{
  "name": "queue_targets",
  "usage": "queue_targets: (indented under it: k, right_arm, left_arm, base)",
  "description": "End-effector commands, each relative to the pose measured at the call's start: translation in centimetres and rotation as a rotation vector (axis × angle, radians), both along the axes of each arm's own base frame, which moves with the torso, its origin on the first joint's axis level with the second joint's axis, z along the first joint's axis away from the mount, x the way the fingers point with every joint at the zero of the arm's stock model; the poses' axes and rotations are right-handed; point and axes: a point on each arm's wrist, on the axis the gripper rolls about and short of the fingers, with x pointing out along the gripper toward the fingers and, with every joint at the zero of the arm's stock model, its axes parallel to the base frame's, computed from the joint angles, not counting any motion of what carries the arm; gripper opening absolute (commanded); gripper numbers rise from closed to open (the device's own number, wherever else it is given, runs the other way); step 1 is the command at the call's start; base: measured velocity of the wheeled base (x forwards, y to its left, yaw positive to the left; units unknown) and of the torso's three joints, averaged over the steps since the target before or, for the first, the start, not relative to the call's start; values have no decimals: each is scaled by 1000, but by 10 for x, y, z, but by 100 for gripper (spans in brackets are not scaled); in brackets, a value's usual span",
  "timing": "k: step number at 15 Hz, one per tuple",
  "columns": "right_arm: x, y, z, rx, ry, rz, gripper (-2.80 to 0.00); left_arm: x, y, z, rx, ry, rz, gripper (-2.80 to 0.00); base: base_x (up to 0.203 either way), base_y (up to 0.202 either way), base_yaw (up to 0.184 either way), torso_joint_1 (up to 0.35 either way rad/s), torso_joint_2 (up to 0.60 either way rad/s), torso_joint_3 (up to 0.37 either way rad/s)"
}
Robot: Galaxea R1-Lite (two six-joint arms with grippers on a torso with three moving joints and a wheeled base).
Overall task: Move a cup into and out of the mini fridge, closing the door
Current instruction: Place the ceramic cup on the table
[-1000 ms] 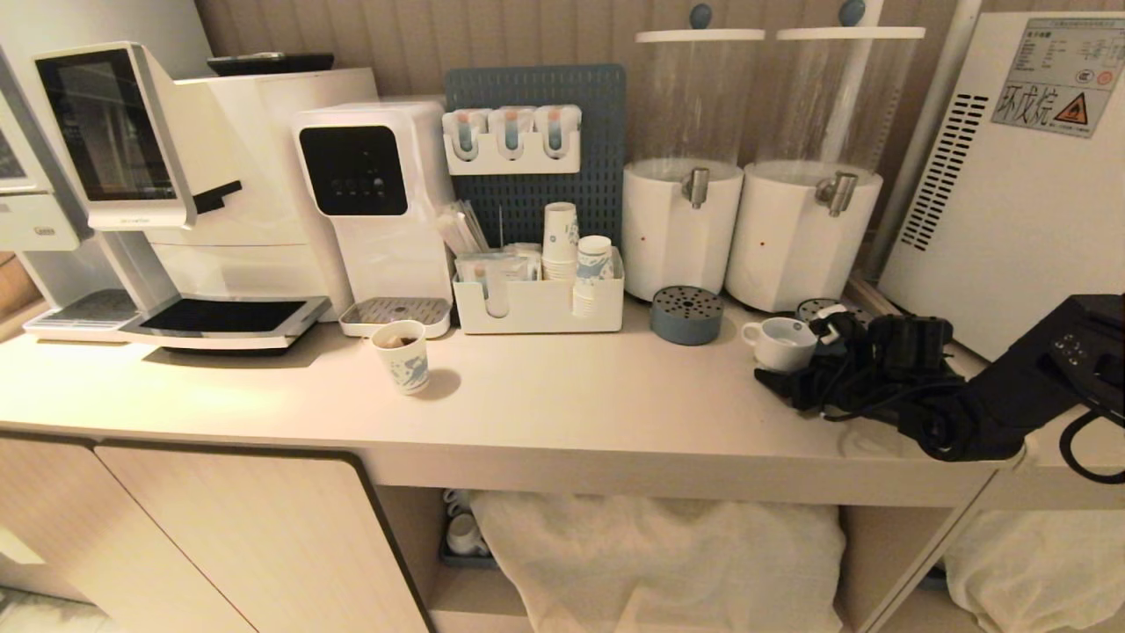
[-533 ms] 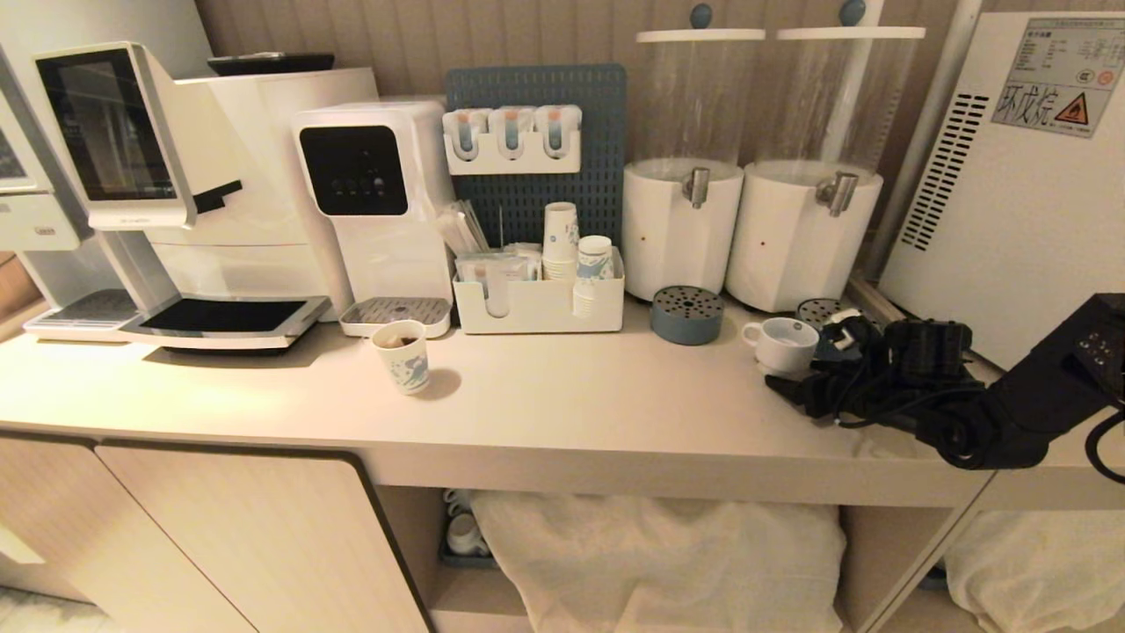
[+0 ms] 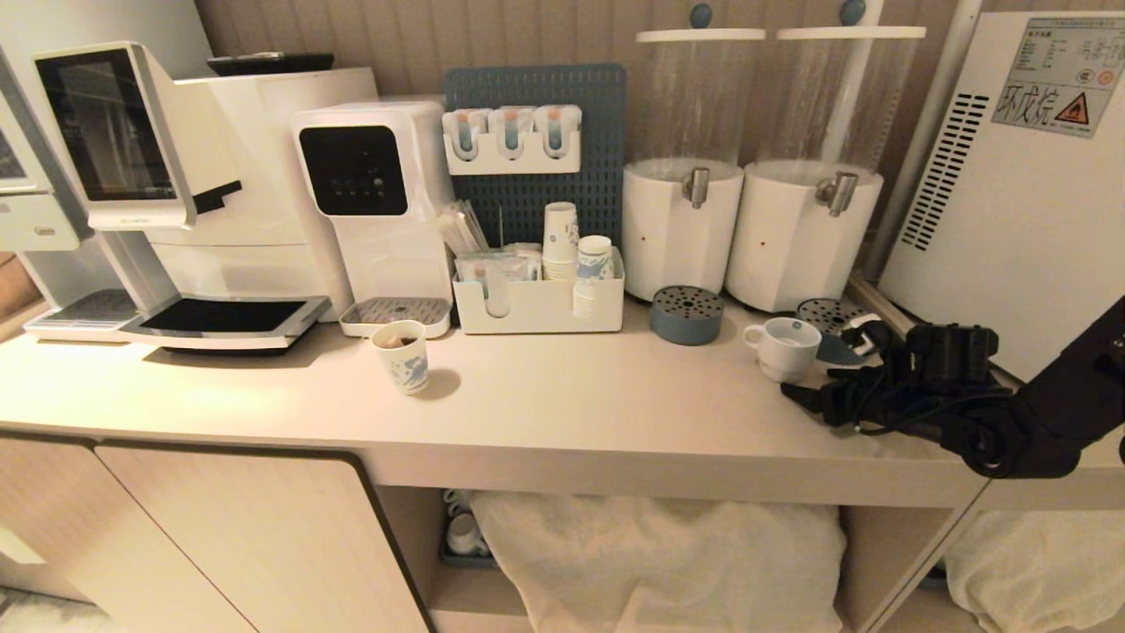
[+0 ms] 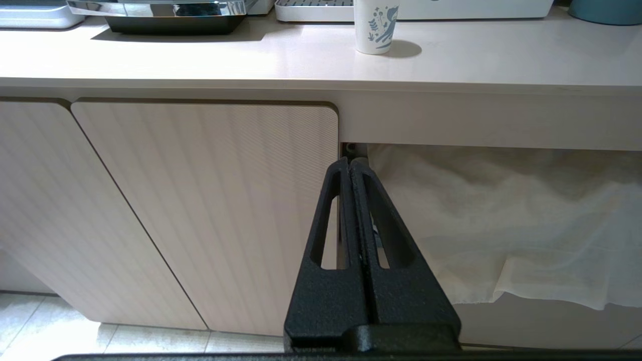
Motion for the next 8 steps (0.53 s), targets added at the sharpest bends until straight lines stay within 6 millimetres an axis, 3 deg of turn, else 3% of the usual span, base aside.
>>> queue_targets:
  k: [1,8]
  right_arm:
    - [-5,0,5,0,-19,2,0]
    - [-43,2,32,7,-33,-5,0]
  left_arm:
    - [0,0,0,0,1,1,-280]
    - [0,0,0,0,0,0,-280]
  base:
    - [0,0,0,0,0,0]
    - [0,0,0,0,0,0]
